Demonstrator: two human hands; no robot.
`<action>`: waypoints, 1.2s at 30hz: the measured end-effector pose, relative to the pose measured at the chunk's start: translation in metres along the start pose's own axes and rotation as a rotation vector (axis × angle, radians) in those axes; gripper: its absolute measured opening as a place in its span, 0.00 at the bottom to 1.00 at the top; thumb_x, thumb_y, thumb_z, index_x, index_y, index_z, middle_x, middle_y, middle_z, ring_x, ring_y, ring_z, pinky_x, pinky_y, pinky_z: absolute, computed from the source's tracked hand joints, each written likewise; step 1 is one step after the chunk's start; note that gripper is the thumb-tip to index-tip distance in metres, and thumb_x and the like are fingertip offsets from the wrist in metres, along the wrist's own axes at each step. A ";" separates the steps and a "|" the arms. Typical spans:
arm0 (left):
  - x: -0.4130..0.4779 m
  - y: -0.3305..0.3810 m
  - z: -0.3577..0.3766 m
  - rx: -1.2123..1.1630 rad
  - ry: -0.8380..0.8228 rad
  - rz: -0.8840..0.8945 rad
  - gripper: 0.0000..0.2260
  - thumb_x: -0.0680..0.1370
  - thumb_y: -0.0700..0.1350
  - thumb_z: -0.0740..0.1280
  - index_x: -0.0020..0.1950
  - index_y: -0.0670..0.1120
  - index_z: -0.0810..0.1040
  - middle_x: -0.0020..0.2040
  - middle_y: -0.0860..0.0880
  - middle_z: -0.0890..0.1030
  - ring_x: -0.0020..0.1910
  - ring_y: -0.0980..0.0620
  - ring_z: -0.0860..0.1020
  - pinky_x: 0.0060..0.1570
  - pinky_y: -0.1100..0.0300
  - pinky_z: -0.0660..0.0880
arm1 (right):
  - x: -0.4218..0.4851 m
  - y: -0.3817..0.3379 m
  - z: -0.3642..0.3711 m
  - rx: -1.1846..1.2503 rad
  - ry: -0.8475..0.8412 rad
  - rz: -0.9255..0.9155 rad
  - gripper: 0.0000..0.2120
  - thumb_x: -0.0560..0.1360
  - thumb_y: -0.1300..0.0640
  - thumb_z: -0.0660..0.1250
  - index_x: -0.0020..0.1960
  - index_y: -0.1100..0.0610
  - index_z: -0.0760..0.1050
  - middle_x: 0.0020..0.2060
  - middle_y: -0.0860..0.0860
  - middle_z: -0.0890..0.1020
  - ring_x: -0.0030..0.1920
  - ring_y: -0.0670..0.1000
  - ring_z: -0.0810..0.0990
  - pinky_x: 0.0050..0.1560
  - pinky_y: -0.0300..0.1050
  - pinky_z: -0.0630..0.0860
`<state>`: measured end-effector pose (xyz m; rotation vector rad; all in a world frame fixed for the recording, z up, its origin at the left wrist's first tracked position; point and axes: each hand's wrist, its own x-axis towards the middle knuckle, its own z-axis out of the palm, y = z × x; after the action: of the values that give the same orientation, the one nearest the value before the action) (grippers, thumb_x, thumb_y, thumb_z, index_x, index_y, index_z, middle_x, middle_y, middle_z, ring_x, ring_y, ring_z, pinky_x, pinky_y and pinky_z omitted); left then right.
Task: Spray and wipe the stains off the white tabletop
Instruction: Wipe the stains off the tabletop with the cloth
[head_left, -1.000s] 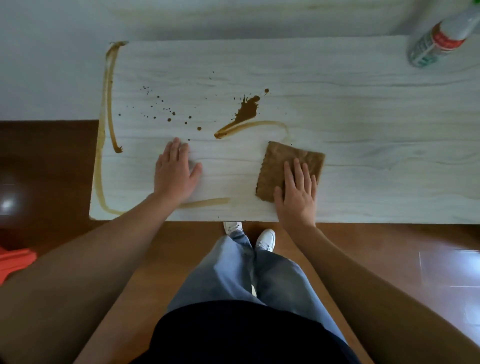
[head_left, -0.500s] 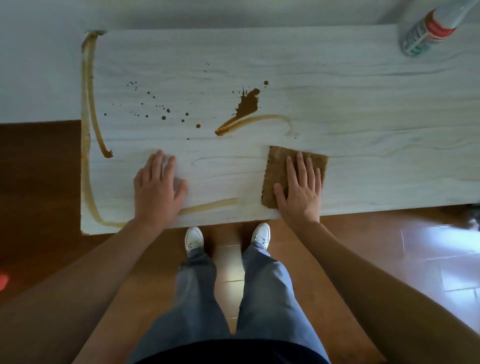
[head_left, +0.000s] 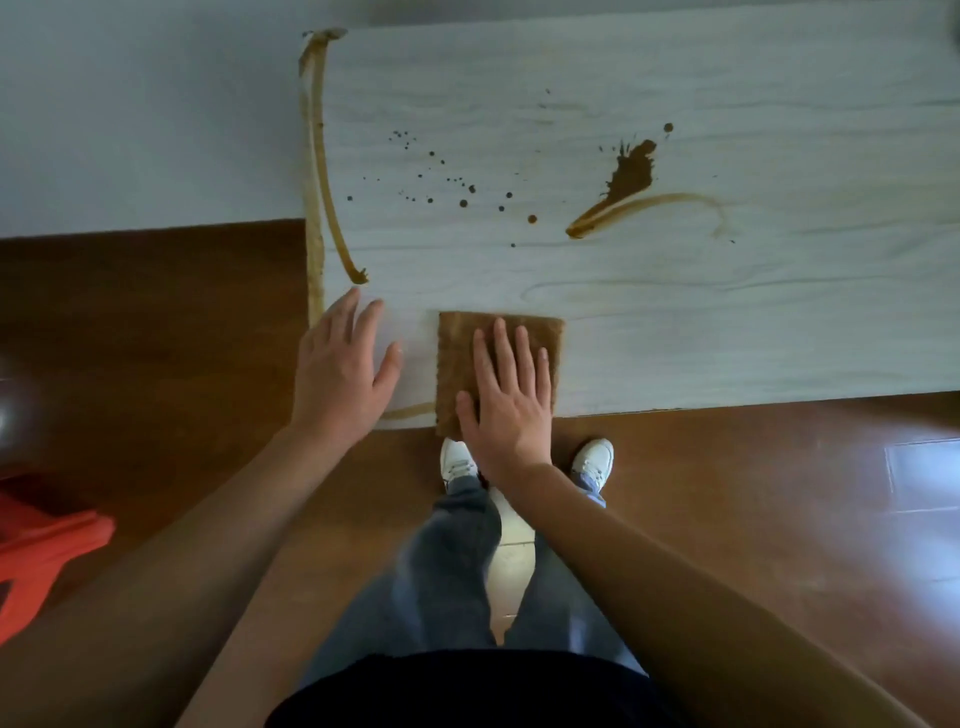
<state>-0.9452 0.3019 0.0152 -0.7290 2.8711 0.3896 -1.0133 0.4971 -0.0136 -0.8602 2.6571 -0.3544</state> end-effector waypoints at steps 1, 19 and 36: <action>-0.011 -0.014 -0.003 -0.004 0.002 -0.038 0.24 0.86 0.56 0.56 0.79 0.46 0.64 0.81 0.41 0.64 0.80 0.40 0.63 0.76 0.41 0.65 | 0.004 -0.020 0.005 0.001 -0.017 -0.042 0.32 0.82 0.45 0.53 0.83 0.54 0.51 0.83 0.53 0.50 0.82 0.56 0.43 0.81 0.59 0.43; -0.119 -0.054 0.036 -0.020 -0.055 -0.009 0.25 0.84 0.56 0.54 0.77 0.45 0.68 0.82 0.41 0.62 0.80 0.41 0.63 0.76 0.48 0.59 | 0.008 -0.022 0.007 -0.112 -0.139 -0.263 0.33 0.84 0.42 0.53 0.83 0.52 0.46 0.83 0.51 0.45 0.82 0.54 0.39 0.81 0.55 0.38; -0.123 -0.067 0.036 -0.127 0.085 -0.060 0.20 0.85 0.52 0.57 0.73 0.45 0.73 0.78 0.43 0.69 0.79 0.44 0.65 0.75 0.48 0.66 | 0.123 -0.126 0.020 -0.213 -0.097 -0.447 0.31 0.83 0.43 0.51 0.83 0.52 0.51 0.82 0.53 0.51 0.82 0.57 0.46 0.81 0.59 0.43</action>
<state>-0.8031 0.3102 -0.0072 -0.8710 2.9162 0.5493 -1.0345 0.3212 -0.0185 -1.5029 2.4239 -0.1261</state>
